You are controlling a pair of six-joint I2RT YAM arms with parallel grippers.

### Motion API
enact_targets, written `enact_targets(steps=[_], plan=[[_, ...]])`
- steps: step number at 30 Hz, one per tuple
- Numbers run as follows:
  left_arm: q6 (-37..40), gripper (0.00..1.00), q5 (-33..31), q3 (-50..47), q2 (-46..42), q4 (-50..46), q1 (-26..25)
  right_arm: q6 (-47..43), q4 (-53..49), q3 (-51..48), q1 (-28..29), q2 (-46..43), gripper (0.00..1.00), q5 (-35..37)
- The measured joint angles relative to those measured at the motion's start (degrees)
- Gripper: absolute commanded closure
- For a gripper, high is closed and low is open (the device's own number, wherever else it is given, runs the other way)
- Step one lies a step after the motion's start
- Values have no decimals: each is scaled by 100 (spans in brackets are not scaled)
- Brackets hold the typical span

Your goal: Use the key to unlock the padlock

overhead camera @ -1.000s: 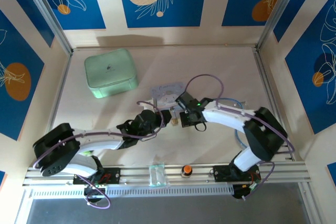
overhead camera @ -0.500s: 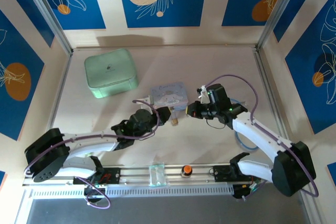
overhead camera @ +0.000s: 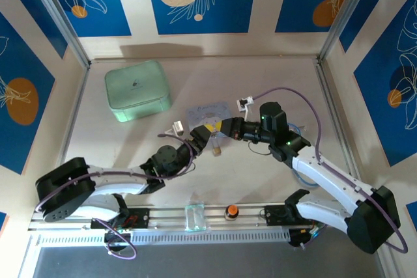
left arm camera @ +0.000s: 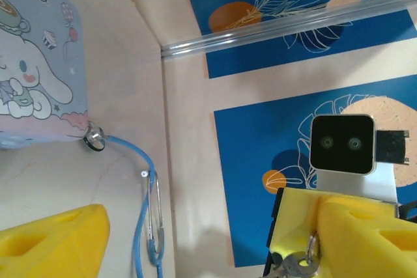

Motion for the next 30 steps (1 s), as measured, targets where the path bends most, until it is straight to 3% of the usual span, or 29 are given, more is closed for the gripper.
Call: enact_targets(steps=[9, 20, 30], plan=[[-431, 2, -772, -203, 520, 1401, -291, 273, 686, 2, 446, 658, 100, 249], [-192, 31, -1073, -372, 87, 1727, -321, 402, 1141, -22, 610, 911, 100, 450], [-227, 62, -1088, -431, 271, 1733, -321, 400, 1178, -149, 662, 872, 100, 514]])
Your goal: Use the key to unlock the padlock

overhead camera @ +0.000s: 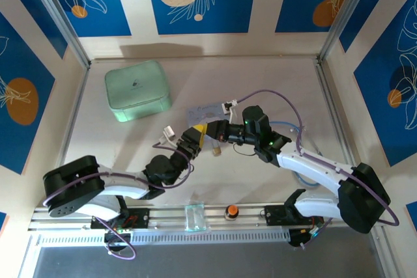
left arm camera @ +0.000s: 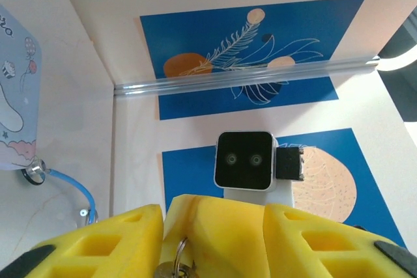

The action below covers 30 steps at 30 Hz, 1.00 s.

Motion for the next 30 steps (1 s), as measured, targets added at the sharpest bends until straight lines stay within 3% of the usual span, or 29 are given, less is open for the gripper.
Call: enact_targets(steps=[9, 15, 20, 27, 30], plan=[[-46, 79, -63, -28, 42, -20, 0, -2, -15, -101, 0, -168, 100, 83], [-44, 80, -92, -37, 46, -66, 0, 0, -44, -105, 0, -179, 100, 87], [-20, 90, -131, -37, -52, -306, 0, -2, -120, -107, 0, -186, 100, 85], [138, 90, -122, -37, -509, -1056, 0, -90, -173, -105, 59, -201, 100, 83], [299, 80, -103, -15, -903, -1661, -2, -177, -249, -105, 103, -203, 100, 103]])
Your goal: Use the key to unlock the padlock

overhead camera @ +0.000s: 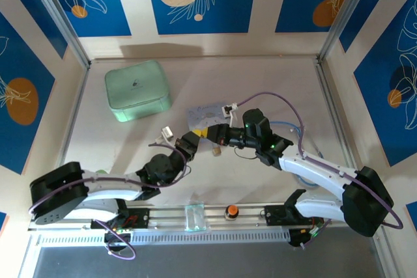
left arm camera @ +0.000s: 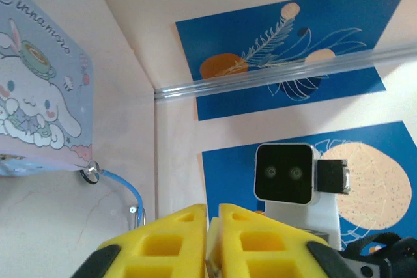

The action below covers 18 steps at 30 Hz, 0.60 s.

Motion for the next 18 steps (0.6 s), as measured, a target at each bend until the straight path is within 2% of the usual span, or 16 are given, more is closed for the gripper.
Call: enact_targets(steps=[2, 5, 9, 10, 12, 15, 17, 18], plan=[[81, 85, -22, 31, -302, -358, 2, -26, -116, 0, 0, -11, 100, 57], [175, 98, -46, 37, -599, -662, 2, -55, -168, 0, 4, -20, 100, 116], [210, 99, -37, 39, -586, -863, 2, -70, -177, 0, 28, -20, 100, 133], [201, 94, -24, 39, -538, -866, 2, -70, -175, 0, 39, -20, 100, 136], [212, 71, 9, 39, -400, -850, 2, -68, -175, 0, 48, -20, 100, 136], [122, 65, 28, 39, -245, -844, 2, -55, -164, 0, 46, -20, 100, 136], [192, 58, 42, 37, -225, -785, 2, 44, -127, -4, 22, -22, 100, 133], [245, 52, 52, 35, -219, -699, 2, 111, -85, -13, -2, -22, 100, 127]])
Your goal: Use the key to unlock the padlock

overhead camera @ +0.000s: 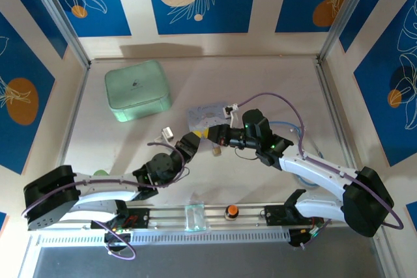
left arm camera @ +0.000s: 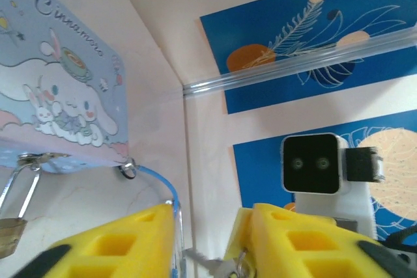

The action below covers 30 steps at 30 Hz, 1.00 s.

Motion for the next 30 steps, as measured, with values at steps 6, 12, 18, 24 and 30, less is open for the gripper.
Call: enact_targets(steps=[6, 12, 18, 24, 30], plan=[[114, 26, 122, 2, 50, 310, 0, 398, 341, -155, -70, 0, 100, -37], [-168, 18, 251, 0, 592, 883, 0, 468, 450, -175, 17, -37, 100, 22], [-468, 32, 254, 7, 1198, 1864, 17, 466, 472, -173, 59, -24, 100, 273], [-623, 41, 249, 7, 1266, 2181, 17, 468, 566, -179, 105, -24, 100, 356], [-660, 54, 247, 4, 1248, 2269, 15, 470, 592, -186, 120, -37, 100, 411]])
